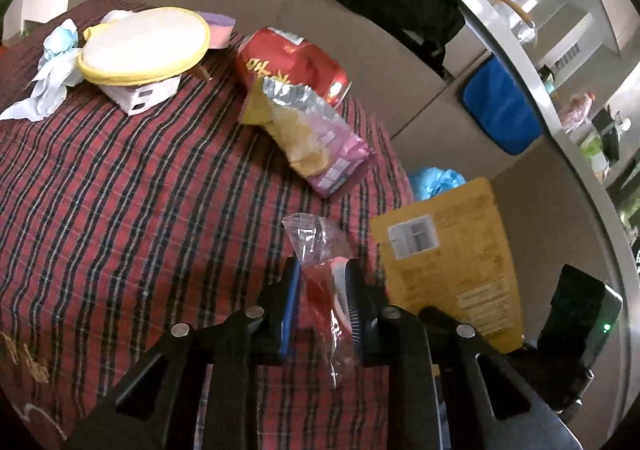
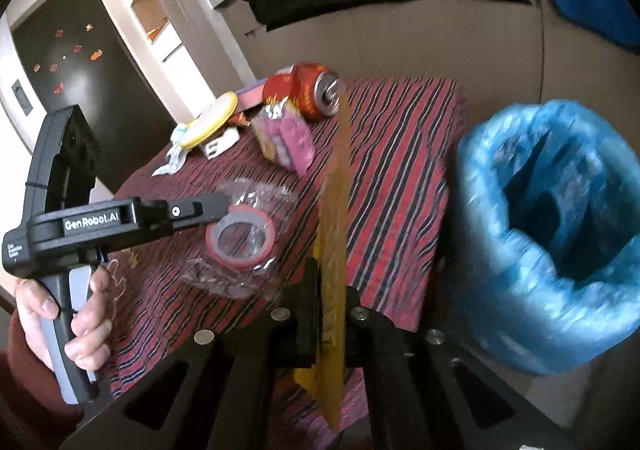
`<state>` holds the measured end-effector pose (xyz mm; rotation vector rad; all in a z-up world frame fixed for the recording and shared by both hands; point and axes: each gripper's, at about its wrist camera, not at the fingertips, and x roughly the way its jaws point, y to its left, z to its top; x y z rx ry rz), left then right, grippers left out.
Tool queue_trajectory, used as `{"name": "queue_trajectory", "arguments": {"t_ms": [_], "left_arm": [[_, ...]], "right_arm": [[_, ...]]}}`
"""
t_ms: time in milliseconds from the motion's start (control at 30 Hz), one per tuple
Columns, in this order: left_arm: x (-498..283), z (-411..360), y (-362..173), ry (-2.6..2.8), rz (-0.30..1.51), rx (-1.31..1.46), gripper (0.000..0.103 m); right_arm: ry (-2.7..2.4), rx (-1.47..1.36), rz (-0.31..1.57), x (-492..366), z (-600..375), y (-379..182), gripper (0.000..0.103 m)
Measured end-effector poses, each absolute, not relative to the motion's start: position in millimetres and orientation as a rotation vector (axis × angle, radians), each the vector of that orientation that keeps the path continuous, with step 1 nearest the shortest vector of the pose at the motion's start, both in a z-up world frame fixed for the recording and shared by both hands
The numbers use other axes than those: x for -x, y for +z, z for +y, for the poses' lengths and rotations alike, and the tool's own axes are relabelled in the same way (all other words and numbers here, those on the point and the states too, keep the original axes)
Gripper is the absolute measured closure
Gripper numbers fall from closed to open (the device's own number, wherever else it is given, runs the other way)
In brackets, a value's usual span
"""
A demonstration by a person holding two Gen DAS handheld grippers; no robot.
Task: Collect trash
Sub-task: 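Grasp the tape roll in clear bag with the left tool while the right tool holds the card, then carry both items over the blue bin and open both tools to drop them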
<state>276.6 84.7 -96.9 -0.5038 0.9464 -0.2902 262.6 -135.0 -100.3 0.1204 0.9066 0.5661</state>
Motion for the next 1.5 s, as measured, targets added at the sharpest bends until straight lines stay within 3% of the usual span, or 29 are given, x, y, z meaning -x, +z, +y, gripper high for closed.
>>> {"name": "queue_trajectory", "arguments": {"t_ms": [133,267,333,433,567,967,1500], "left_arm": [[-272.8,86.0,-105.3,-0.299,0.979,0.486,0.059],[-274.4,79.6,-115.1,-0.289,1.005,0.5,0.057],[-273.6,75.9,-114.9,-0.268,0.998,0.492,0.058],[-275.8,72.1,-112.1,-0.236,0.989,0.485,0.081],[-272.7,75.0,-99.7,-0.211,0.927,0.437,0.087],[-232.9,135.9,-56.2,0.056,0.75,0.079,0.087],[-204.2,136.8,-27.8,0.012,0.616,0.091,0.087]], "right_arm": [[0.576,-0.127,0.94,-259.6,-127.7,-115.6,0.102],[0.584,-0.165,0.942,-259.9,-131.2,-119.3,0.102],[0.579,-0.168,0.939,-259.8,-133.4,-119.1,0.102],[0.579,-0.167,0.936,-257.9,-136.0,-118.6,0.102],[0.558,-0.116,0.897,-254.0,-135.3,-108.0,0.101],[0.637,-0.038,0.851,-248.4,-94.7,-85.3,0.102],[0.508,0.036,0.711,-245.4,-92.0,-42.4,0.103]]}}
